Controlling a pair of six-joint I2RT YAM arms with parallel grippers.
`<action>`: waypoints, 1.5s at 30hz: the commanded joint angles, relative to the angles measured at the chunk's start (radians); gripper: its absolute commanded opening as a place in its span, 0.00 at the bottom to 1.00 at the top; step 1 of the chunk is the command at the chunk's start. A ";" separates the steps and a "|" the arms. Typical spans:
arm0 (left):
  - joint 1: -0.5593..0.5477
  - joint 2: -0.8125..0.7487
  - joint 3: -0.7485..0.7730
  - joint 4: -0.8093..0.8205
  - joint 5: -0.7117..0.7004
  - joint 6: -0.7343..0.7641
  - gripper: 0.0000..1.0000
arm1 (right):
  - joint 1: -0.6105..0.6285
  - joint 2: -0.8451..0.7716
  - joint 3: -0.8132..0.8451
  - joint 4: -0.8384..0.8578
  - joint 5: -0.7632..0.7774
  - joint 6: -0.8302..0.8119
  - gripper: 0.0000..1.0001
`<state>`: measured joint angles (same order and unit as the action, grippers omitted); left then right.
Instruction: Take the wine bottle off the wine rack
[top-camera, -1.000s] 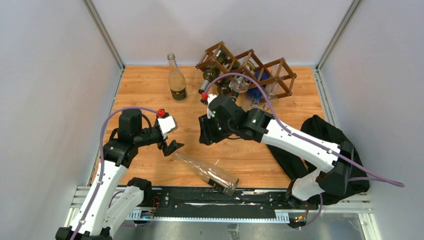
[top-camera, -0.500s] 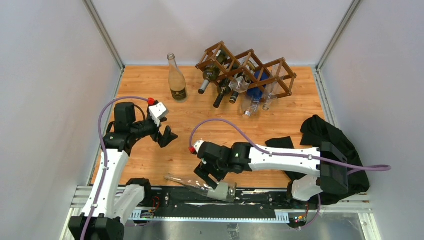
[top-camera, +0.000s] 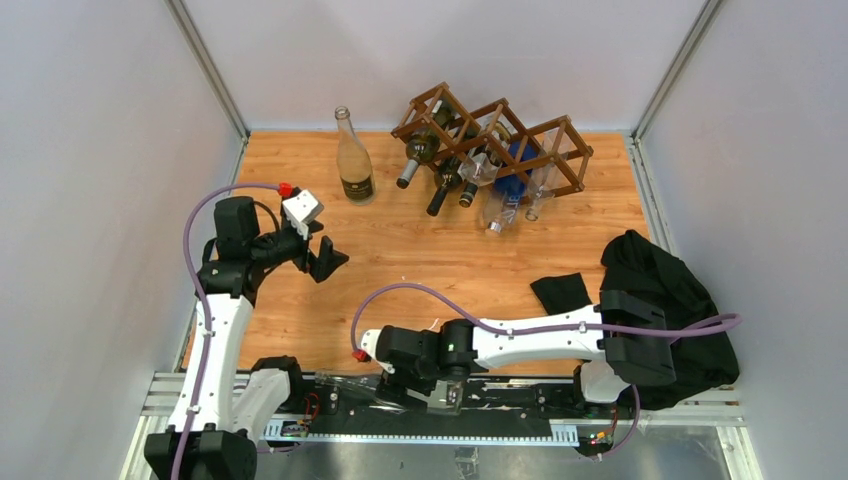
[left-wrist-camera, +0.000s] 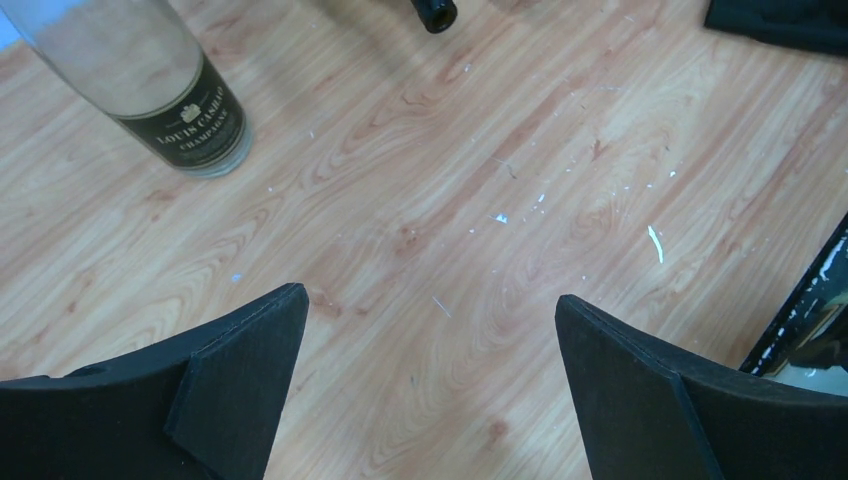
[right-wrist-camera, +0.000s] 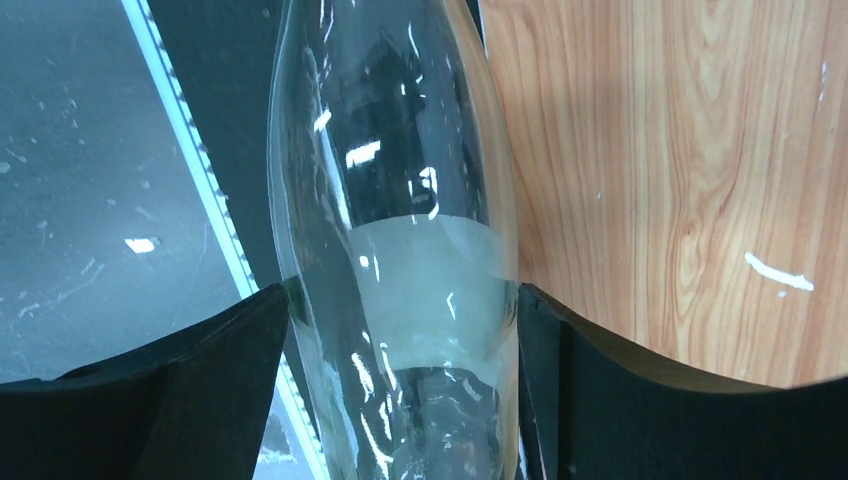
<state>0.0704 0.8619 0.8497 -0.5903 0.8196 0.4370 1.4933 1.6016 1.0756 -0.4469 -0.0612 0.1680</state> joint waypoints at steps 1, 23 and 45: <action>0.015 0.004 0.035 0.017 0.023 -0.010 1.00 | 0.009 0.093 -0.088 0.022 0.035 -0.031 0.79; 0.019 0.054 0.122 0.104 0.035 -0.188 1.00 | -0.214 0.156 -0.084 0.076 0.097 0.051 0.63; 0.018 0.057 0.033 0.329 -0.017 -0.638 1.00 | -0.346 -0.209 -0.112 0.246 0.271 0.200 0.00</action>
<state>0.0826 0.9241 0.9081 -0.3691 0.8162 -0.0338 1.1702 1.5074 0.9100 -0.3092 0.1284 0.3115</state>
